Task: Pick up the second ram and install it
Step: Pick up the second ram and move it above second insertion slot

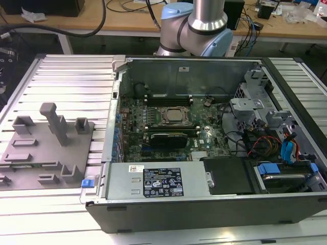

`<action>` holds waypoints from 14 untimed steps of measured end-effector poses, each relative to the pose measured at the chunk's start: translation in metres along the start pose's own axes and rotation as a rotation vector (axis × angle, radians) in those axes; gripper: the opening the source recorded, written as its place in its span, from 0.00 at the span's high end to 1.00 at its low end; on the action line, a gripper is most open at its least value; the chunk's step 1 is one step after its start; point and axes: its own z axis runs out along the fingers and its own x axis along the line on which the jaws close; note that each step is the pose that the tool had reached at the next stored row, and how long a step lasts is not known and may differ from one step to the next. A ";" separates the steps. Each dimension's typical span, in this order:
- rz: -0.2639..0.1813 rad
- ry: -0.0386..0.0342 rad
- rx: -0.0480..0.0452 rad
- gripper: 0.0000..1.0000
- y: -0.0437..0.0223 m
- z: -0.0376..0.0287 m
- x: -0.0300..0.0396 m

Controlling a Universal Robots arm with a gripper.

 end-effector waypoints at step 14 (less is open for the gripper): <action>-0.259 0.0118 -0.0061 0.89 0.0000 0.0000 0.0000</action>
